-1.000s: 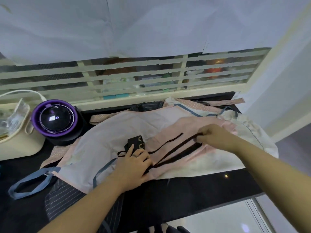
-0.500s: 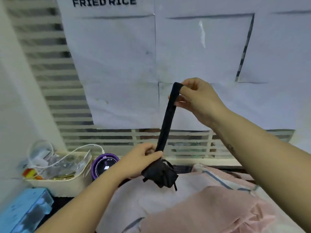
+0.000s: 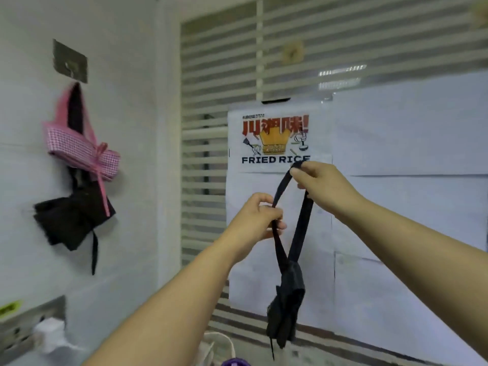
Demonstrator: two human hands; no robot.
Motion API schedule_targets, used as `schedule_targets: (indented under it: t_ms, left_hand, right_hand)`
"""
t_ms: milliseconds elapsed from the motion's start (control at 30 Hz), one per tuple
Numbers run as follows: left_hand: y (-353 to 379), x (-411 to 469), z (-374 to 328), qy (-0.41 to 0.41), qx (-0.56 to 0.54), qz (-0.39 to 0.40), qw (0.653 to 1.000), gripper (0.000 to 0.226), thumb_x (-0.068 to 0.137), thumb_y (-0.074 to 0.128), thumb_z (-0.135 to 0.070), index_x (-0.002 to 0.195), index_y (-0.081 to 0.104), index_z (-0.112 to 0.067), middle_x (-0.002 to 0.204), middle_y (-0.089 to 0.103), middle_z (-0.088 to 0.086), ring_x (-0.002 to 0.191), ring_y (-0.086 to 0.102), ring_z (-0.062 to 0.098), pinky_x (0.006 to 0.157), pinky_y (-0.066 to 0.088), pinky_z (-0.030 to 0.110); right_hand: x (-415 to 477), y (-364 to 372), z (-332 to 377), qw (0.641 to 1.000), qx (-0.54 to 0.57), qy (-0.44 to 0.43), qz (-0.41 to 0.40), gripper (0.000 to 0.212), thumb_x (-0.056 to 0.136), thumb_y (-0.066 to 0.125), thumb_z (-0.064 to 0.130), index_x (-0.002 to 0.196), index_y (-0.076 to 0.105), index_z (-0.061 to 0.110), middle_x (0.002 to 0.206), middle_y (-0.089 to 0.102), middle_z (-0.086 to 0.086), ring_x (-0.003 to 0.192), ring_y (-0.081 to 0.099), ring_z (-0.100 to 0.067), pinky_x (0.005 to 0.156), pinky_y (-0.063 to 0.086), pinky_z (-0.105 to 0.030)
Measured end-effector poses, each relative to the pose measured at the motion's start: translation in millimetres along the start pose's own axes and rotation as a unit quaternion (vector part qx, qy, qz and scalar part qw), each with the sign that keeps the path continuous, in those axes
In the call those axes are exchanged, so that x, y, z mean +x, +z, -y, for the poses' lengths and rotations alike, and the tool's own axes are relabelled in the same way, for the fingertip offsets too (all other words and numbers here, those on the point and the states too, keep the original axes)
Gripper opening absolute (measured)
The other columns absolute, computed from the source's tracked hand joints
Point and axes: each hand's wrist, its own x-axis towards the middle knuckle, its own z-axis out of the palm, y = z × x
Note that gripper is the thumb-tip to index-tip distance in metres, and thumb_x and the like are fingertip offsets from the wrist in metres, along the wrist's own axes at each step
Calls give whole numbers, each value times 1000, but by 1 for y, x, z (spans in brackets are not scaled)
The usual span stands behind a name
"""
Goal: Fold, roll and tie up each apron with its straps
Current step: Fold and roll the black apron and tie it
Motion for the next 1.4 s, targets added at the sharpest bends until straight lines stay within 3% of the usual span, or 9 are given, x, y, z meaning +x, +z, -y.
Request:
schedule_targets:
  t_ms: [133,233,367,467,567,767,1167,1300,1400]
  left_hand:
    - [-38,19,-42,90,89,-19,992,17,95,51,-5,92,52,-22,88,54,3,72,58,16,89,55,45]
    - [-57,44,-70,137,266,-23,954,23,96,48,-13,87,62,-30,99,60,2,71,56,12,71,55,34]
    - [-67,86,-101,210,395,-28,894,33,98,49,-18,129,57,-26,123,49,-2,81,51,5,62,37,9]
    - [-68,123,-125,271,425,-65,861,45,98,49,-16,142,43,-24,126,43,-5,88,52,7,61,37,10]
    - [-67,157,-147,314,424,-94,844,52,98,44,-9,147,34,-24,136,40,-3,104,48,10,71,34,9]
    - [-63,231,-185,319,417,-82,847,64,94,42,2,150,26,-26,137,41,5,111,48,17,81,35,16]
    - [-39,305,-193,267,358,-26,894,71,93,42,4,152,14,-23,111,45,2,91,48,17,65,42,18]
    - [-31,315,-185,255,345,-14,903,71,93,43,5,152,14,-23,106,45,3,90,48,17,77,45,25]
    - [-29,317,-177,247,351,-7,903,70,93,46,2,152,18,-23,104,50,2,89,52,16,78,49,28]
  right_hand:
    - [32,2,33,991,-91,-98,-6,23,99,44,30,99,63,17,93,59,9,89,54,-12,73,38,-27]
    - [66,2,53,987,-111,-118,-24,25,98,43,26,96,65,13,88,65,2,83,59,-18,67,43,-30]
    - [115,-4,69,987,-116,-101,-39,25,96,47,21,115,62,16,98,64,0,86,61,-22,59,42,-21]
    - [147,-20,77,979,-142,-117,-85,38,98,47,20,135,50,12,124,59,-5,92,61,-17,60,41,-20]
    - [174,-39,83,954,-234,-149,-115,40,96,49,21,136,47,17,132,55,-6,108,59,-22,82,49,-32]
    - [247,-81,99,912,-362,-171,-90,42,94,47,14,135,47,18,138,49,-6,124,47,-26,99,41,-35]
    - [322,-86,98,933,-347,-84,-35,47,100,40,20,146,33,20,146,42,-9,129,42,-27,100,35,-31]
    - [332,-82,95,943,-322,-67,-41,38,98,40,20,136,42,17,120,50,-10,90,50,-24,77,44,-32]
    - [335,-81,90,947,-311,-60,-49,26,98,39,15,122,45,13,93,51,-8,78,50,-24,66,47,-31]
